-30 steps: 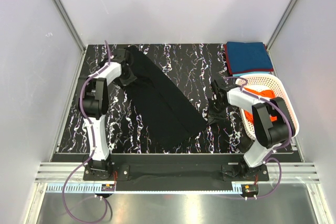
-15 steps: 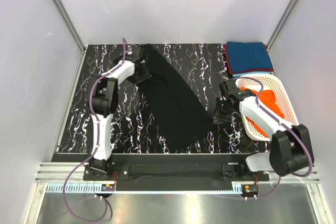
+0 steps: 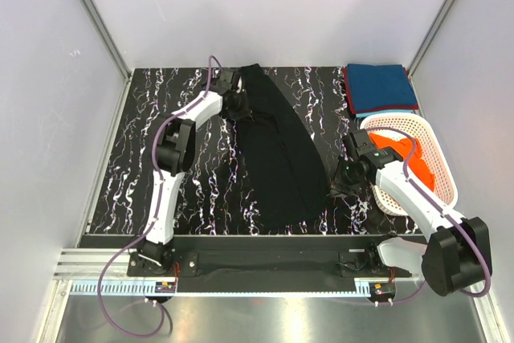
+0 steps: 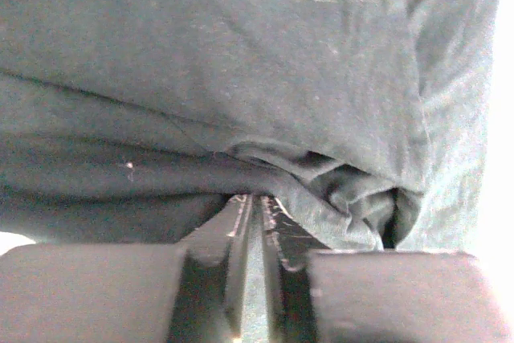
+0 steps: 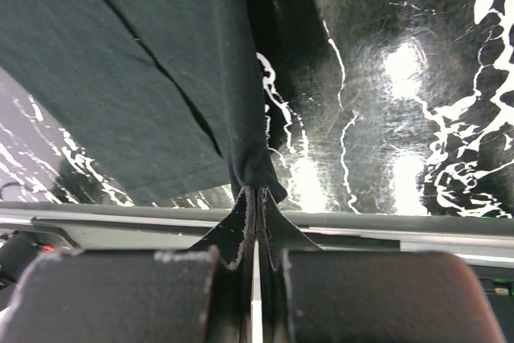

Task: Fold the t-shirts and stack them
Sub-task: Fold the tshirt

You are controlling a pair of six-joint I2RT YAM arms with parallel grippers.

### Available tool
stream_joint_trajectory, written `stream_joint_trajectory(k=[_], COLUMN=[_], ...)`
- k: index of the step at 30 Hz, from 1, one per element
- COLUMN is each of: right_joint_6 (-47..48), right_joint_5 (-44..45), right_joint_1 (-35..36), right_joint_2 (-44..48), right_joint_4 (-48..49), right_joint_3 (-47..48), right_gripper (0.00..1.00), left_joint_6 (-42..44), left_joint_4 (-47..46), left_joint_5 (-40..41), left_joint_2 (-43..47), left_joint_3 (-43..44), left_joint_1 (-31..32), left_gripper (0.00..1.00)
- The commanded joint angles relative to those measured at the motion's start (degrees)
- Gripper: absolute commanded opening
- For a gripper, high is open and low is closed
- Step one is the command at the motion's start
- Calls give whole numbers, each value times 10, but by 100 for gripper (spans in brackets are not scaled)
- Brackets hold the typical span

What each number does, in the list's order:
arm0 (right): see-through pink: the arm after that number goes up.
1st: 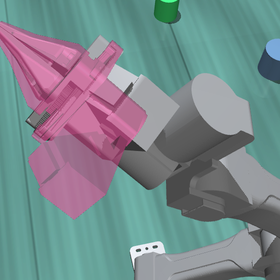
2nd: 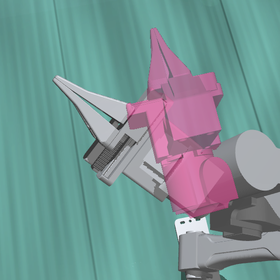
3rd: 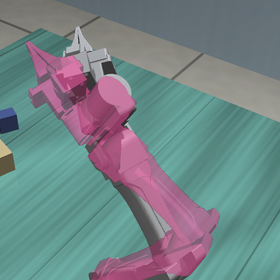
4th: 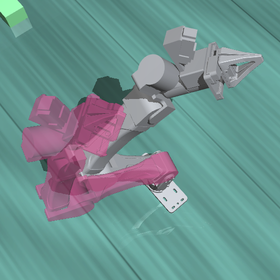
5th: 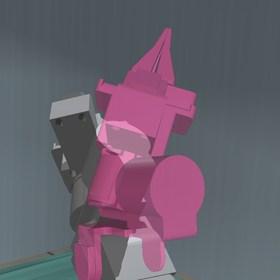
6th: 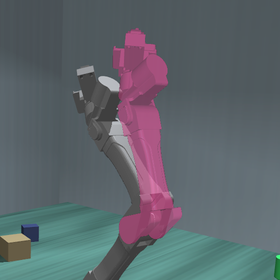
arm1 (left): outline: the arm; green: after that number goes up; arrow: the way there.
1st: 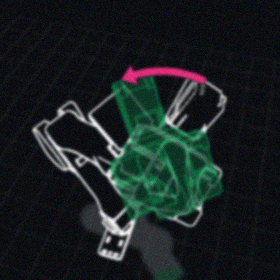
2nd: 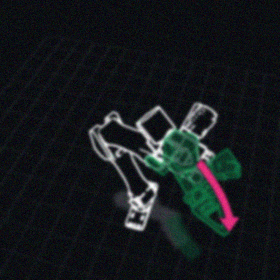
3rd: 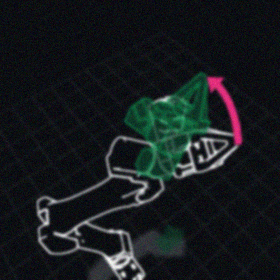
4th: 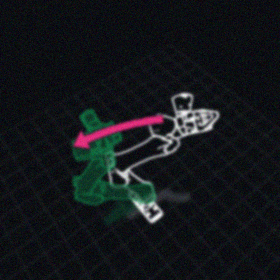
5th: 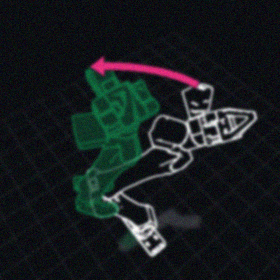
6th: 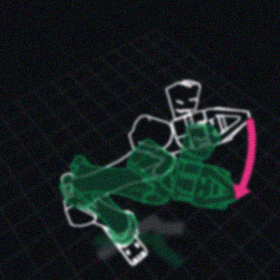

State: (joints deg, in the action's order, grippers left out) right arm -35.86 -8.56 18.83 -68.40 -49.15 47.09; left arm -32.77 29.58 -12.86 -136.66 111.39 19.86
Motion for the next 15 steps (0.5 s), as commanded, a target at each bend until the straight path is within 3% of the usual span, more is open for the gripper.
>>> stream_joint_trajectory(k=[1,5,8,11,15], right_joint_6=[-26,-29,-26,-17,-8], right_joint_5=[-16,-18,-28,-44,-48], right_joint_1=[-2,-2,-2,-1,-1], right_joint_2=[20,17,9,1,-2], right_joint_4=[11,26,44,53,58], right_joint_3=[2,-2,-3,-1,13], right_gripper=[0,0,0,0,0], left_joint_6=[36,62,32,17,-1], left_joint_4=[-23,-26,-13,-2,1], left_joint_5=[-67,-67,-43,-52,18], left_joint_2=[30,125,203,290,407], left_joint_3=[9,-45,-116,-216,-390], left_joint_1=[-2,-1,0,14,72], left_gripper=[20,30,32,36,38])
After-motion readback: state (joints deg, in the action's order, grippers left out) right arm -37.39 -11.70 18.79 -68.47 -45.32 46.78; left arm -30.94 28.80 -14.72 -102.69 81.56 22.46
